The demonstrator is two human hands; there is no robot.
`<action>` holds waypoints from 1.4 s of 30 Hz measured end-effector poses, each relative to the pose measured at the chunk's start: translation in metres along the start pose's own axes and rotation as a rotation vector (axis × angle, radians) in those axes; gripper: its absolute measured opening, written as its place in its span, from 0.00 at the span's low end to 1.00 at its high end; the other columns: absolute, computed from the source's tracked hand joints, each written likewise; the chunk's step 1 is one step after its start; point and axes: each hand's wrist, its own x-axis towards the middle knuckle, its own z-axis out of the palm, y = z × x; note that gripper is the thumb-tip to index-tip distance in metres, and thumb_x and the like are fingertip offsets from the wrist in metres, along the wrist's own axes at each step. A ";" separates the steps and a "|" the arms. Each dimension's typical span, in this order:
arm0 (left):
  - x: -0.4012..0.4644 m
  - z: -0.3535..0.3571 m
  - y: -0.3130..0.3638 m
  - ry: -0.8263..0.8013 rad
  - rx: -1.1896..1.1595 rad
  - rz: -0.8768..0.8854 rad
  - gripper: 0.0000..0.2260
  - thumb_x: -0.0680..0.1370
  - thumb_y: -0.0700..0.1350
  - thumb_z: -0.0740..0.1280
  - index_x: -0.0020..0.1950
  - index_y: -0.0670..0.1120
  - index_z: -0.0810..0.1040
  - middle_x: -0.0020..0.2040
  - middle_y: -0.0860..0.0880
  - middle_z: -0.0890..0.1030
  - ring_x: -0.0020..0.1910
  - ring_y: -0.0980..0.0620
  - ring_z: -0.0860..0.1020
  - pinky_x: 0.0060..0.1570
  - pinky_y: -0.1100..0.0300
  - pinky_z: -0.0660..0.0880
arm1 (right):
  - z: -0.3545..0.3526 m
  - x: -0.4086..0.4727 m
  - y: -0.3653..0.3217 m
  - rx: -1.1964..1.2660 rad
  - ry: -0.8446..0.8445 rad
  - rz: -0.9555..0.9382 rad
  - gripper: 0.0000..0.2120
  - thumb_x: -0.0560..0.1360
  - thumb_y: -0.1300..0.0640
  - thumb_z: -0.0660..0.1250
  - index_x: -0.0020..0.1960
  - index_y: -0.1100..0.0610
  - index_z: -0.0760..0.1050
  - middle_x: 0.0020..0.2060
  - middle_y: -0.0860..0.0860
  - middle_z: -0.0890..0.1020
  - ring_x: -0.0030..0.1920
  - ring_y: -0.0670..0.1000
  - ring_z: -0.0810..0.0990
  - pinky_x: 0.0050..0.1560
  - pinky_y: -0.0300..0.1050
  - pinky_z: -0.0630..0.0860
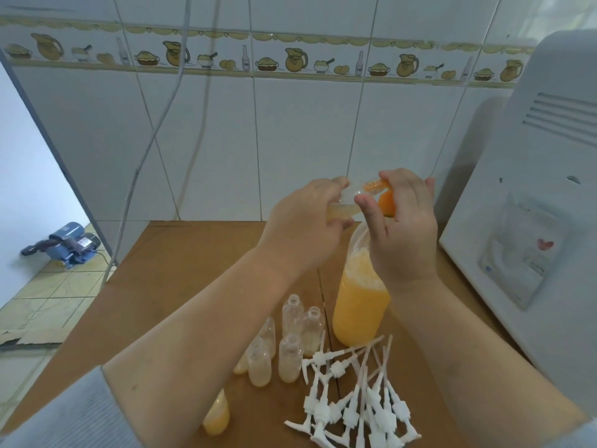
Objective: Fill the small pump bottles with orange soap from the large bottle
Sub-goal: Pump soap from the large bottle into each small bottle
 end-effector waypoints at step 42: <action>-0.057 -0.039 -0.033 -0.117 -0.544 -0.468 0.16 0.71 0.53 0.73 0.56 0.52 0.75 0.51 0.56 0.81 0.51 0.57 0.79 0.54 0.58 0.75 | -0.025 0.031 -0.003 0.123 -0.180 0.098 0.22 0.82 0.46 0.50 0.58 0.59 0.77 0.57 0.51 0.78 0.64 0.49 0.71 0.75 0.43 0.45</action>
